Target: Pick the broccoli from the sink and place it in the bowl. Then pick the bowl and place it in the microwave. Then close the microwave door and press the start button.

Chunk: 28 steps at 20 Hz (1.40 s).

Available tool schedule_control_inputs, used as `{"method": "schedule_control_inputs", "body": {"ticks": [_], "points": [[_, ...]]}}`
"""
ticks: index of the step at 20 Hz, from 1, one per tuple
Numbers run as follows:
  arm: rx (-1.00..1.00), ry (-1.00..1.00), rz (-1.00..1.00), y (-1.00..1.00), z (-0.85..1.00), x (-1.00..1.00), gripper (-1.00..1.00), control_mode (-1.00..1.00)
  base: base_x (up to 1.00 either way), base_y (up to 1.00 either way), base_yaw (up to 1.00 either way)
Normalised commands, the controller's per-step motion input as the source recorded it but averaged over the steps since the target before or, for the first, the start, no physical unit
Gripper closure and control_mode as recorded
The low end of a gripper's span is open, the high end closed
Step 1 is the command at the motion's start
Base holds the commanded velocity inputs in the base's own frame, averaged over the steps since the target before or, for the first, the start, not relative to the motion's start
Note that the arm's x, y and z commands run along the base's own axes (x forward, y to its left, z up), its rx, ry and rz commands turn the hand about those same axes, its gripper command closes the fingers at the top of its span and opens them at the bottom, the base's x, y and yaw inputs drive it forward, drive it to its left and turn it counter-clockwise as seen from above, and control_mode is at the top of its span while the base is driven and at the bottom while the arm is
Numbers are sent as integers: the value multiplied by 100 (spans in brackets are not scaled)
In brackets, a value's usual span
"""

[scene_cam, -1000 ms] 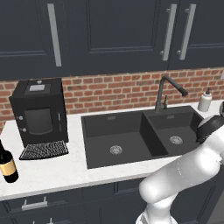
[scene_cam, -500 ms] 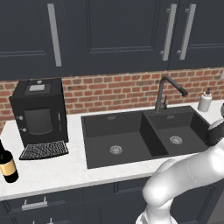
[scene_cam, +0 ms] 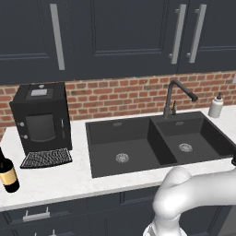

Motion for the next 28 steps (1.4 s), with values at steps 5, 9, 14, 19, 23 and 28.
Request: {"method": "schedule_control_inputs", "body": {"ticks": [5,9,14,19,23,28], "points": [[2,0,0,-24,-39,16,100,-100,0,0,0],[0,0,0,-18,-35,21,100,-100,0,0,0],[1,0,0,-35,-21,22,100,-100,0,0,0],[1,0,0,-29,-17,22,-100,-100,0,0,0],[1,0,0,-19,-3,23,-100,-100,0,0,0],[0,0,0,-2,0,5,-100,-100,0,0,0]]}}
